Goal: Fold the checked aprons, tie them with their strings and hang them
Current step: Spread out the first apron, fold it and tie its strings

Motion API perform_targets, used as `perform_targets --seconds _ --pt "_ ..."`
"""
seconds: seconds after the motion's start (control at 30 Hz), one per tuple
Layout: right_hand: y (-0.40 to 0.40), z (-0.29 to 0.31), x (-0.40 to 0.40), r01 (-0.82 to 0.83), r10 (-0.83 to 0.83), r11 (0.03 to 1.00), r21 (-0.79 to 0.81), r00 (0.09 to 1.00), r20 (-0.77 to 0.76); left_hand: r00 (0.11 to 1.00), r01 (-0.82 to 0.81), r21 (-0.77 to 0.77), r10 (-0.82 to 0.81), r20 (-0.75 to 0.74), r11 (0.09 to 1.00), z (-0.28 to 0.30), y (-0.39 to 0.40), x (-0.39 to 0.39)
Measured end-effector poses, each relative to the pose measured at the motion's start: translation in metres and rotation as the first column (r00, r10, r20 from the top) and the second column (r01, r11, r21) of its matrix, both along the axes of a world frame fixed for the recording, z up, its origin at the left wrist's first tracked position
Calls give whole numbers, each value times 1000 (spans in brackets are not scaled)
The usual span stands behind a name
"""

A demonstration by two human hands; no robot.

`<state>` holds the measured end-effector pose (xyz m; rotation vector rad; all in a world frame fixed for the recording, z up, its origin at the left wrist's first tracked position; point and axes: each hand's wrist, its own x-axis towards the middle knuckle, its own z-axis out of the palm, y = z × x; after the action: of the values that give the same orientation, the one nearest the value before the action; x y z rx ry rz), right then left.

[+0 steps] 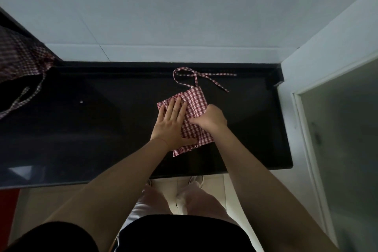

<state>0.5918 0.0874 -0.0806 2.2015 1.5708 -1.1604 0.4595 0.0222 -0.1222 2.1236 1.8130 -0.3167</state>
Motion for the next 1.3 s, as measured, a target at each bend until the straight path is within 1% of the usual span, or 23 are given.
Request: perform_targets --seconds 0.03,0.1,0.17,0.23,0.3,0.33,0.43,0.47,0.53,0.57,0.63,0.67,0.7,0.73,0.8,0.9,1.03,1.07,1.13,1.17,1.23,1.27,1.3 --pt "-3 1 -7 -39 36 997 66 999 40 1000 -17 -3 17 7 1000 1 1 2" --pt "-12 4 -19 -154 123 970 188 978 167 999 -33 -14 34 27 999 3 1 5" --pt "-19 7 -25 -239 178 943 231 950 257 997 -35 -24 36 66 999 5 3 3" --pt "-24 11 -27 -308 228 920 242 924 306 984 -57 3 56 168 998 7 6 -7" --pt "-31 14 -31 -378 267 874 304 898 348 969 -70 4 67 240 998 7 11 -18" --pt "-36 14 -34 -416 287 840 348 886 365 969 -68 -3 67 238 998 6 13 -21" --pt "-55 7 -46 -505 352 733 455 854 382 988 -71 44 64 139 997 4 15 -19" --pt "-60 6 -50 -512 361 718 472 853 378 992 -69 66 61 111 995 3 15 -17" --pt "-64 5 -52 -511 373 716 475 856 359 991 -65 78 56 118 995 2 15 -17" --pt "-65 6 -52 -504 380 729 464 861 338 985 -67 69 55 162 995 1 13 -20" --pt "-65 6 -49 -468 372 766 440 882 289 950 -78 27 66 306 997 0 10 -30" --pt "-65 6 -47 -452 360 782 430 889 282 926 -86 6 77 369 996 1 6 -36" --pt "-65 5 -46 -443 345 793 418 892 290 912 -99 -2 91 400 995 1 -1 -40" --pt "-65 5 -47 -439 332 800 409 892 307 911 -116 11 102 399 993 1 -8 -45" --pt "-67 4 -51 -443 317 798 409 886 339 929 -154 33 133 344 988 -1 -24 -48" --pt "-72 3 -64 -443 299 766 465 887 352 953 -180 32 166 254 983 -8 -29 -43" --pt "-87 -2 -80 -481 345 717 504 874 342 975 -150 7 147 169 989 -9 -27 -37" --pt "-90 -4 -80 -486 352 706 515 872 341 977 -136 3 134 166 991 -7 -26 -37" --pt "-95 -8 -77 -448 325 687 571 893 310 968 -106 -15 106 226 994 -3 -25 -44" --pt "-95 -9 -74 -425 318 690 587 905 281 944 -109 -48 118 307 993 0 -25 -50" --pt "-96 -10 -70 -405 331 711 575 914 235 866 -176 -107 206 456 979 7 -28 -67" --pt "-97 -11 -69 -409 342 717 565 912 226 849 -224 -72 231 475 972 10 -32 -75" --pt "-97 -12 -70 -414 348 717 562 910 226 866 -247 39 202 458 968 14 -36 -81"
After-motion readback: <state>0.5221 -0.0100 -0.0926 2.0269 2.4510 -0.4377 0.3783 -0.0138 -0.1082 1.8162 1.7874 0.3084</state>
